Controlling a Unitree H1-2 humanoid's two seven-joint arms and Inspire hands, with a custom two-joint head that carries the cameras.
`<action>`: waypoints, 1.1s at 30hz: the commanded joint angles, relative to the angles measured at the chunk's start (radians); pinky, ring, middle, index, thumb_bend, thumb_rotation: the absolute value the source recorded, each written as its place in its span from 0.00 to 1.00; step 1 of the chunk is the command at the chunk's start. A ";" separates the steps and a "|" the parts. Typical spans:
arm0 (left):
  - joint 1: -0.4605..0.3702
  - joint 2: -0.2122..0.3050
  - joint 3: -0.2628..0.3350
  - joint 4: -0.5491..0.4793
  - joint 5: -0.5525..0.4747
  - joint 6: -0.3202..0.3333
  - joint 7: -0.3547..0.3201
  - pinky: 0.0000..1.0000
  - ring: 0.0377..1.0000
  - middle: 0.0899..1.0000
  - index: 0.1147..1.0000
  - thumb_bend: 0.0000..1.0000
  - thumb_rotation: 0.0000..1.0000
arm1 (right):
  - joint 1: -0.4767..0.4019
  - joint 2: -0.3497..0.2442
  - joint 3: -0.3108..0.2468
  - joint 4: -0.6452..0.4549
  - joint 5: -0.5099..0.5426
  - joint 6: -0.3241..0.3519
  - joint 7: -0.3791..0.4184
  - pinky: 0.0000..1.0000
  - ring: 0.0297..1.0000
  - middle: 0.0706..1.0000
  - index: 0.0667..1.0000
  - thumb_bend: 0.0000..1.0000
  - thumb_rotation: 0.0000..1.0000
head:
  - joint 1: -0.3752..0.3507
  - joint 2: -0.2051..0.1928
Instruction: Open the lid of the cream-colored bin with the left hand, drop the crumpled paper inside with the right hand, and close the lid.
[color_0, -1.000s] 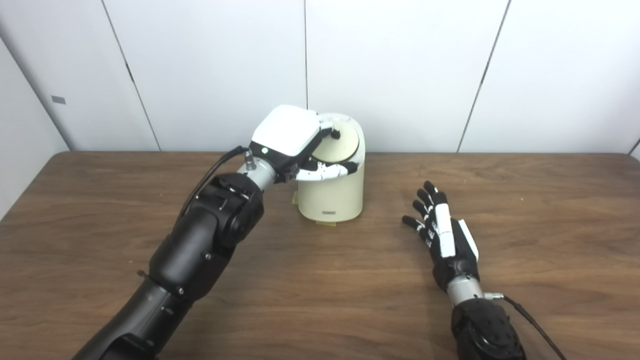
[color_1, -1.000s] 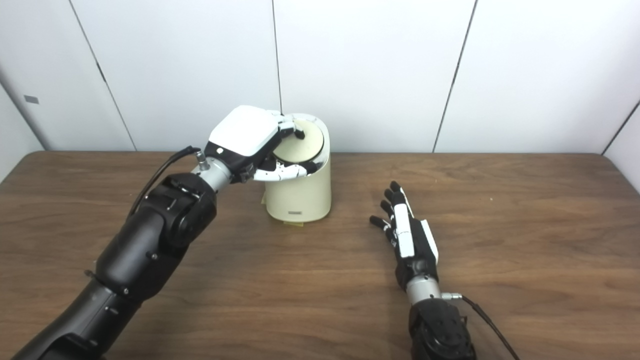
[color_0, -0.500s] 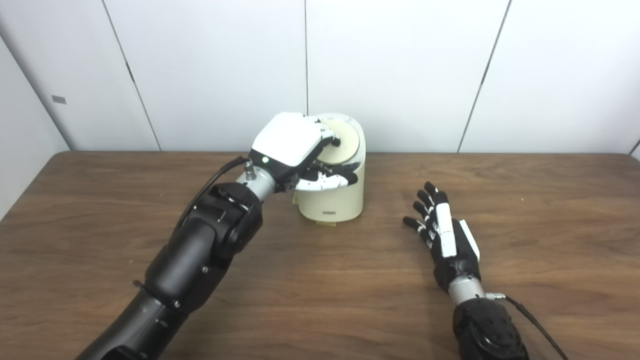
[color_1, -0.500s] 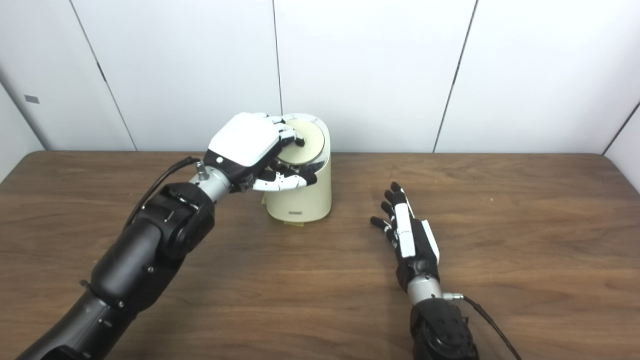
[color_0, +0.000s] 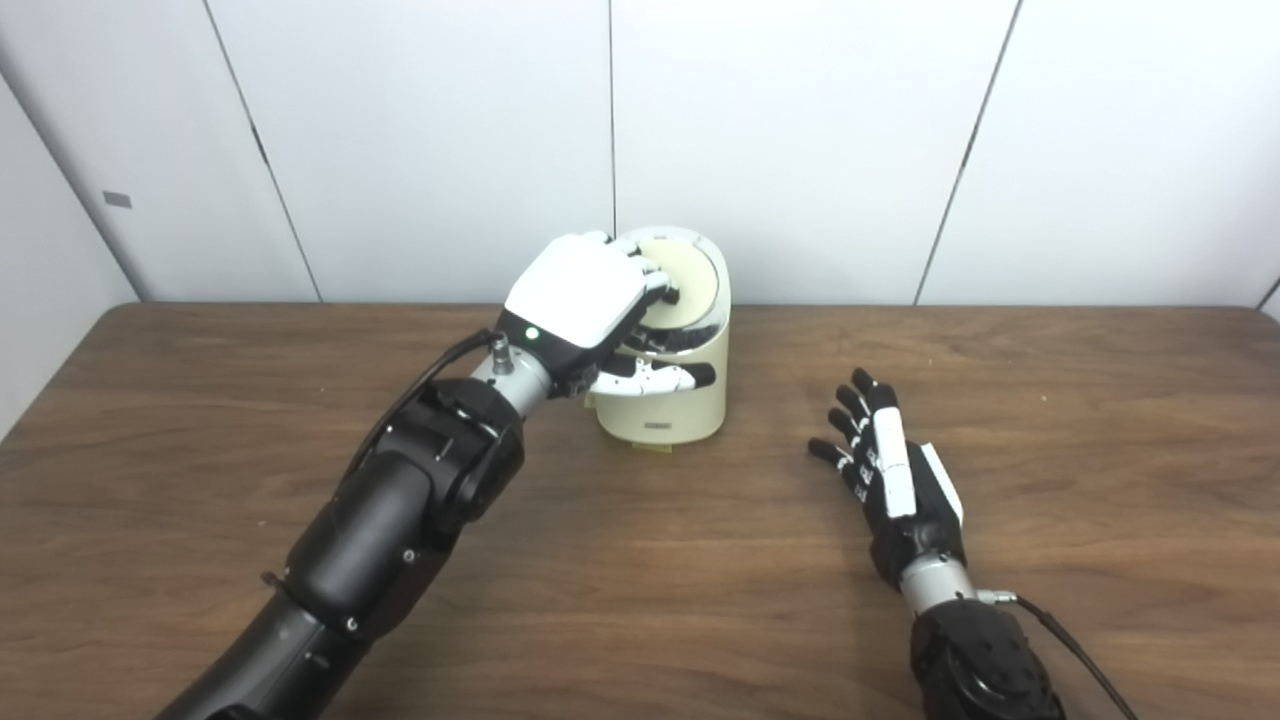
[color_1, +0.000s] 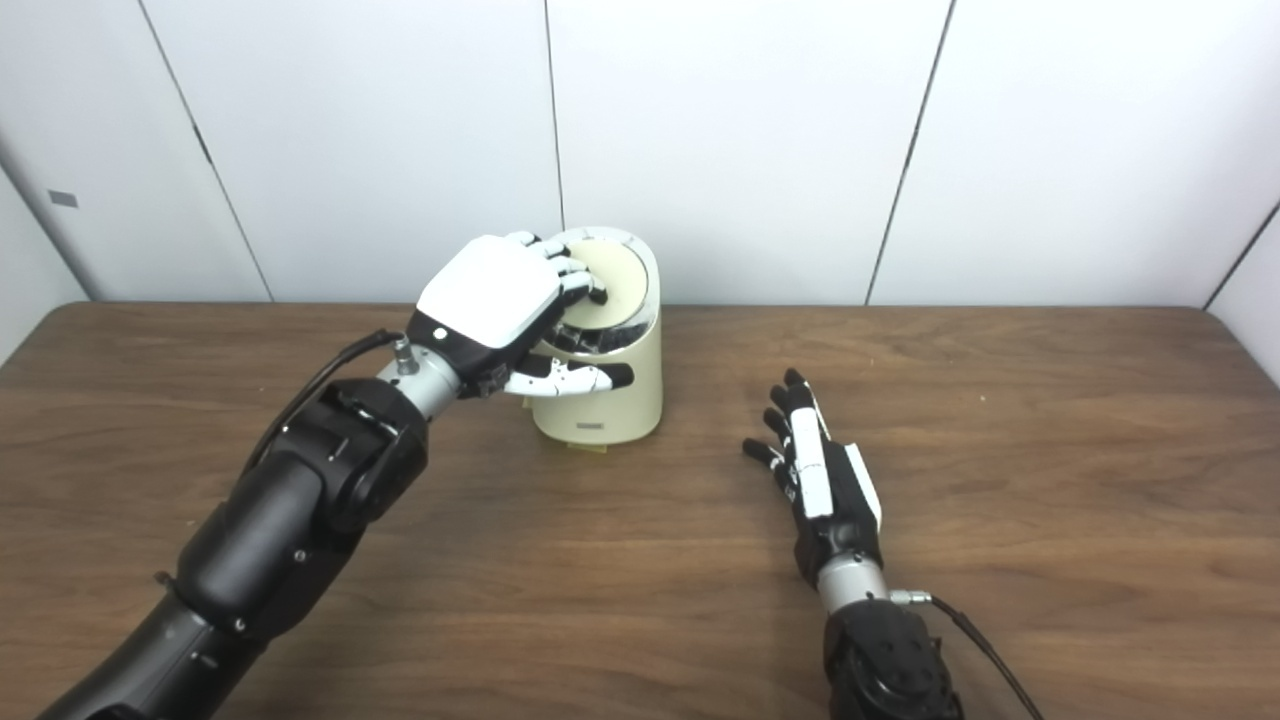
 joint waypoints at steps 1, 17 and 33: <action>-0.022 0.011 -0.015 0.009 0.031 0.018 -0.085 0.91 0.88 0.81 0.73 0.63 1.00 | -0.002 -0.001 0.008 -0.024 -0.007 0.016 0.007 0.87 0.96 0.97 1.00 0.63 1.00 | -0.005 0.003; -0.029 -0.004 -0.028 0.005 0.048 0.062 -0.225 0.94 0.91 0.83 0.77 0.63 1.00 | 0.000 0.004 -0.007 -0.042 0.007 0.037 -0.002 0.87 0.97 0.96 1.00 0.66 1.00 | 0.005 0.014; -0.040 0.012 0.096 -0.157 -0.076 0.086 -0.270 0.90 0.91 0.88 0.84 0.59 0.98 | -0.013 -0.003 0.007 -0.043 -0.031 0.034 -0.009 0.85 0.93 0.95 0.99 0.65 1.00 | 0.001 0.005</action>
